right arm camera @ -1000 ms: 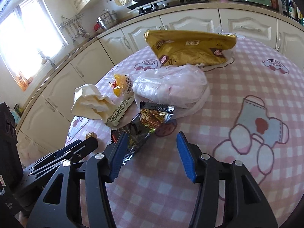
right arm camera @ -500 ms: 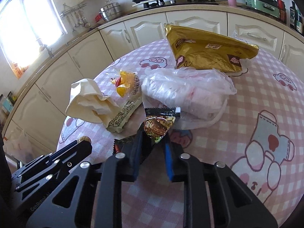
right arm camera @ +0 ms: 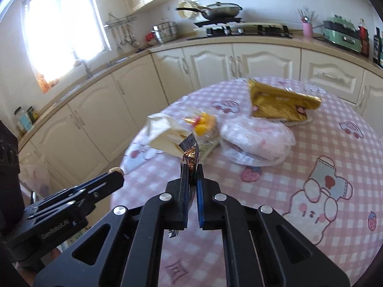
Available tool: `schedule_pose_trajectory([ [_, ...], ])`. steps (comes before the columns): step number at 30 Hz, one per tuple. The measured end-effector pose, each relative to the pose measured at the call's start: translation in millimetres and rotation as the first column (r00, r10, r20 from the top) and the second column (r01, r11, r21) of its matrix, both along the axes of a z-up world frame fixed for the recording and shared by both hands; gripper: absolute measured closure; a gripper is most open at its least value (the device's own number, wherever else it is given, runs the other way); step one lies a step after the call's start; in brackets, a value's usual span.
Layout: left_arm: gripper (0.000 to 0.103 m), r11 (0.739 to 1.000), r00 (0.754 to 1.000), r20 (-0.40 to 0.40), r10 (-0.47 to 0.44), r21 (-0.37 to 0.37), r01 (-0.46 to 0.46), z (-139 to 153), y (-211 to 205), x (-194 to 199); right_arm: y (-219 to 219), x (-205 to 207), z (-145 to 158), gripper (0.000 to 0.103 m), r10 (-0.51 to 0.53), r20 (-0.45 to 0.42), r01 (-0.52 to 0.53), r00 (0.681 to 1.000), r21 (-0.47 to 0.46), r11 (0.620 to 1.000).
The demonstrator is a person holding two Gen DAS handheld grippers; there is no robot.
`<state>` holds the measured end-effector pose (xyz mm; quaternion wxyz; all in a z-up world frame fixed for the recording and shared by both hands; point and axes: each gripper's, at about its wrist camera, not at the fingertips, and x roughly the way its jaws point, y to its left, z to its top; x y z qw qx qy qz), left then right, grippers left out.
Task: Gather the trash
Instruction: 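Carry the bread piece and dark wrapper over the bucket and open both tools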
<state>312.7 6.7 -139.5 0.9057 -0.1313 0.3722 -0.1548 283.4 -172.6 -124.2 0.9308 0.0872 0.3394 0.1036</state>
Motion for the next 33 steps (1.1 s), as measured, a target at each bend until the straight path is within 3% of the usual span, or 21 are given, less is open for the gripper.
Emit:
schedule_pose_trajectory([
  [9,0.081,0.990,0.990,0.012,0.142,0.002,-0.142,4,76,-34,82,-4,7,0.098,0.168,0.016,-0.168,0.986,-0.003,0.986],
  [19,0.081,0.947,0.943,-0.083,0.322,0.013,-0.322,-39,172,-48,191,11,-38,0.098,0.358,-0.076,-0.360,0.931,-0.003,0.933],
  [25,0.081,0.925,0.915,-0.141,0.379,0.020,-0.380,-69,209,-39,233,25,-70,0.098,0.403,-0.139,-0.406,0.905,0.004,0.914],
  [33,0.080,0.909,0.891,-0.187,0.413,0.021,-0.417,-98,238,-18,257,43,-92,0.098,0.410,-0.170,-0.416,0.896,0.002,0.909],
])
